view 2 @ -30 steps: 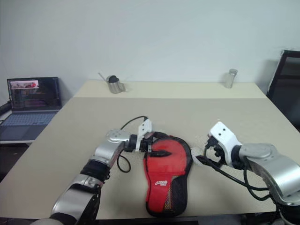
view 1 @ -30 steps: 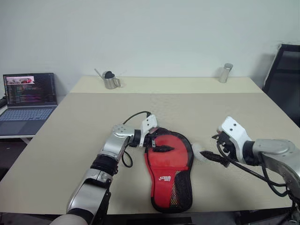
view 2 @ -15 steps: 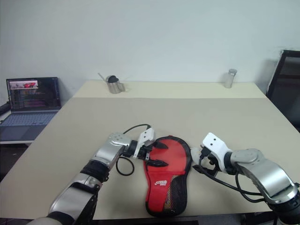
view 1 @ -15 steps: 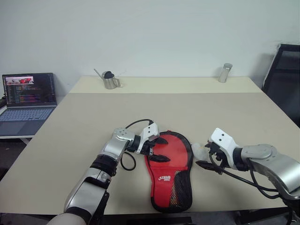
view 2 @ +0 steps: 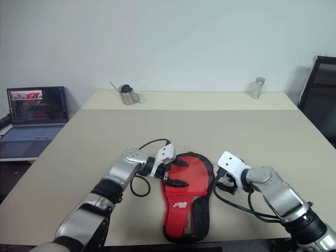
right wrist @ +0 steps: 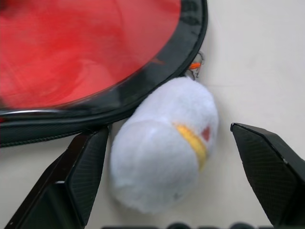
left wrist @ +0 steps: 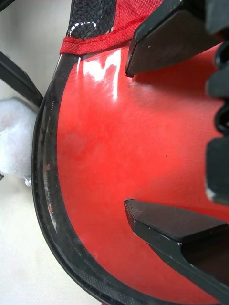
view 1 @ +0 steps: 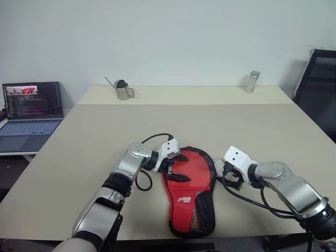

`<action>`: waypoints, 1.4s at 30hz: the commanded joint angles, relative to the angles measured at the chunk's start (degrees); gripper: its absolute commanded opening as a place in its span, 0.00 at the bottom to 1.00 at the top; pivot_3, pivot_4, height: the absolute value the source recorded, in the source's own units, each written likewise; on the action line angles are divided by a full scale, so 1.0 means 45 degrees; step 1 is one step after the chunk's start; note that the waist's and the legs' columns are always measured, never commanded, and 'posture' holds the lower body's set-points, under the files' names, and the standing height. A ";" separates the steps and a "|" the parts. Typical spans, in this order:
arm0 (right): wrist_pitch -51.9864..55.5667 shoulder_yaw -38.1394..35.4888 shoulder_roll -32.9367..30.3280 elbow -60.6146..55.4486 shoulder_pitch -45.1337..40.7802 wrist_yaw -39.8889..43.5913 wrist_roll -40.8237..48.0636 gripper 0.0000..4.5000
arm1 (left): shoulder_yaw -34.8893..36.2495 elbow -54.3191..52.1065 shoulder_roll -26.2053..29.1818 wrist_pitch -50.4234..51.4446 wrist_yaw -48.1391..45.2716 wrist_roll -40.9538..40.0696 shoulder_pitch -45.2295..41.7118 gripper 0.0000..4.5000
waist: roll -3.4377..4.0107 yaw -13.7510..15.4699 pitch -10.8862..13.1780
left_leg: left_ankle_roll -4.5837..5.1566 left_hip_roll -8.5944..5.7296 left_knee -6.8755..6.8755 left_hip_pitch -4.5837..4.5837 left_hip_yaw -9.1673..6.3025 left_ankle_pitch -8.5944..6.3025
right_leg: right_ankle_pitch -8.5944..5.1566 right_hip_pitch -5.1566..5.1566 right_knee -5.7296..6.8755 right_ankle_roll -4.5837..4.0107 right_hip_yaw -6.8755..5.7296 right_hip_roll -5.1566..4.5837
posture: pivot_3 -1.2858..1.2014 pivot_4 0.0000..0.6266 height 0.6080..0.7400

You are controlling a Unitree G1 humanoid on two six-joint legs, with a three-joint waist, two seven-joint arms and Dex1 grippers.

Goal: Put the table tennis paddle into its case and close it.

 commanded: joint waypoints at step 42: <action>0.2161 -0.5155 -0.3797 -0.8709 0.6905 0.2957 0.2583 0.05 | -0.1051 0.5498 -0.1582 -0.1935 -0.0711 0.1289 -0.0834 1.00 | 0.0046 0.0354 -0.0173 | 0.0001 0.0001 -0.0023 0.0213 -0.0051 -0.0008 | -0.0053 0.0273 -0.0101 0.0087 -0.0065 0.0002 | 0.52 0.24 1.00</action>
